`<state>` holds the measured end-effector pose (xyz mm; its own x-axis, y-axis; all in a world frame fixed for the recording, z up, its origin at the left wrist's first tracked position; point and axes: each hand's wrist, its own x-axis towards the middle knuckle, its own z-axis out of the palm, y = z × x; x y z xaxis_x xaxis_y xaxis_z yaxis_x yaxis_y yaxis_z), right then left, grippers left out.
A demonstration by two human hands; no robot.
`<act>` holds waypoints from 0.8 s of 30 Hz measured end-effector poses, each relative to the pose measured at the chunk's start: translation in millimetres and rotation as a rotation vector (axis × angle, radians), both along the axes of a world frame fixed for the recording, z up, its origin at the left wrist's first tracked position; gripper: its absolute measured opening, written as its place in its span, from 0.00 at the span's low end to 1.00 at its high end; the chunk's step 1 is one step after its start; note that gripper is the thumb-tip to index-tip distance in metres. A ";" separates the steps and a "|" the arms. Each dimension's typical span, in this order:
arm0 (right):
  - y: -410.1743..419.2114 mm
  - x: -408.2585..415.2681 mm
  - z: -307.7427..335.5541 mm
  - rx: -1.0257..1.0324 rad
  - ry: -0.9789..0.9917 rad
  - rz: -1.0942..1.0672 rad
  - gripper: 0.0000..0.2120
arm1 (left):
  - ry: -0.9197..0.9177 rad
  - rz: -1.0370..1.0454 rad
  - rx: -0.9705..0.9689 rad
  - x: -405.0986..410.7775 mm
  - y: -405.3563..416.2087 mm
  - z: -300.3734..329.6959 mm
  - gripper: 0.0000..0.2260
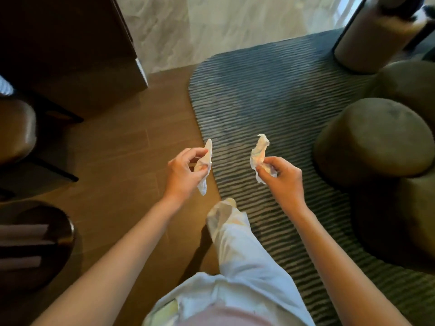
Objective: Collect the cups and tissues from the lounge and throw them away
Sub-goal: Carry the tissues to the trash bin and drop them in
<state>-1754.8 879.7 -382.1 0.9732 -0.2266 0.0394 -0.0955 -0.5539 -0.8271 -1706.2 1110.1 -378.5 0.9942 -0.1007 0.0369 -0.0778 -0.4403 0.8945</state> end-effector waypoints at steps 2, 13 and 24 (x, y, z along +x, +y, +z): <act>-17.2 60.4 1.9 0.016 0.011 -0.010 0.09 | 0.020 0.010 0.003 58.9 -15.7 5.3 0.14; -99.5 340.0 14.0 0.076 -0.051 -0.040 0.04 | 0.042 0.021 -0.067 339.7 -105.8 28.0 0.14; -185.9 615.1 9.1 -0.063 -0.053 -0.211 0.05 | 0.065 -0.136 -0.066 664.8 -191.1 7.8 0.15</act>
